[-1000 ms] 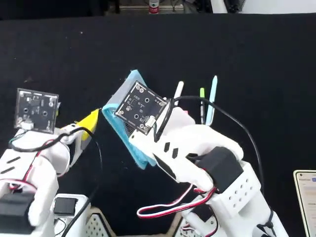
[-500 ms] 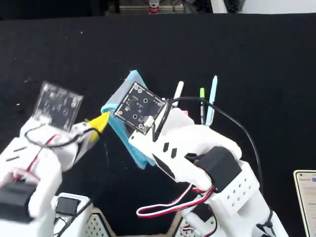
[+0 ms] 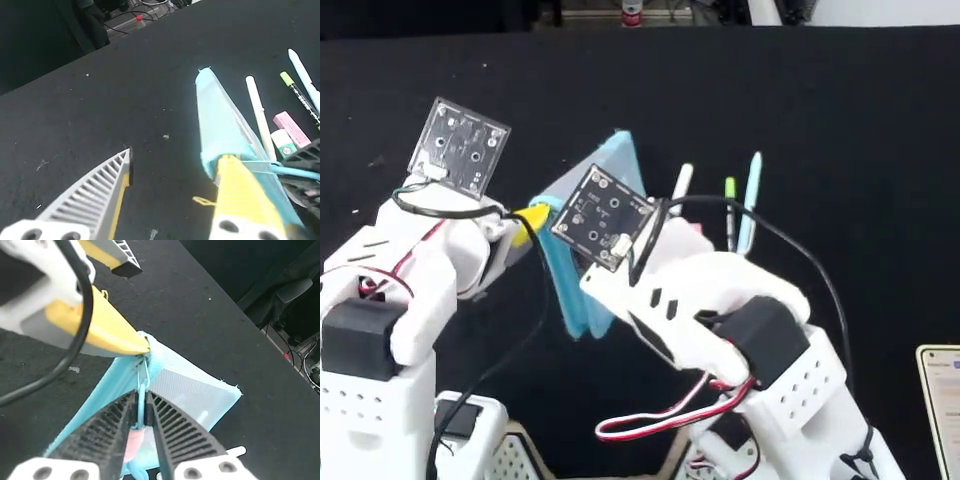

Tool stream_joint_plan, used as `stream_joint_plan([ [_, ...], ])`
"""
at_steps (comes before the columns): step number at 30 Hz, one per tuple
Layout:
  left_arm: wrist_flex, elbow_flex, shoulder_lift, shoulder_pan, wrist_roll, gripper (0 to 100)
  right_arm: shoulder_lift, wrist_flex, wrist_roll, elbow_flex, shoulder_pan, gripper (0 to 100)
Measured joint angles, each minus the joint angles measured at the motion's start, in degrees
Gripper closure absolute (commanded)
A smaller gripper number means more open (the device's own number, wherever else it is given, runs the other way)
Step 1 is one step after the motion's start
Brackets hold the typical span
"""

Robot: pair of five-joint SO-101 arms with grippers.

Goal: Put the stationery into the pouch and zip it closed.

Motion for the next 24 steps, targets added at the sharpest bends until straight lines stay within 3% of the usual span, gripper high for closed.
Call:
stream_joint_plan([
  [3,0.79,0.0,0.0,0.7,0.0,97,0.09,-0.09,0.0,0.0,0.0,98.8],
  [9,6.59,-0.09,0.0,3.34,0.79,97,0.09,-0.09,0.0,0.0,0.26,98.8],
  [16,8.09,0.0,0.0,4.48,8.62,97,0.09,2.9,0.0,0.09,1.67,98.7],
  [20,8.26,0.0,0.0,-0.53,8.88,93,0.09,6.86,0.0,0.09,3.25,96.2],
  [24,9.32,1.49,0.0,-11.6,5.45,85,-2.99,7.56,0.0,3.78,3.25,86.4],
])
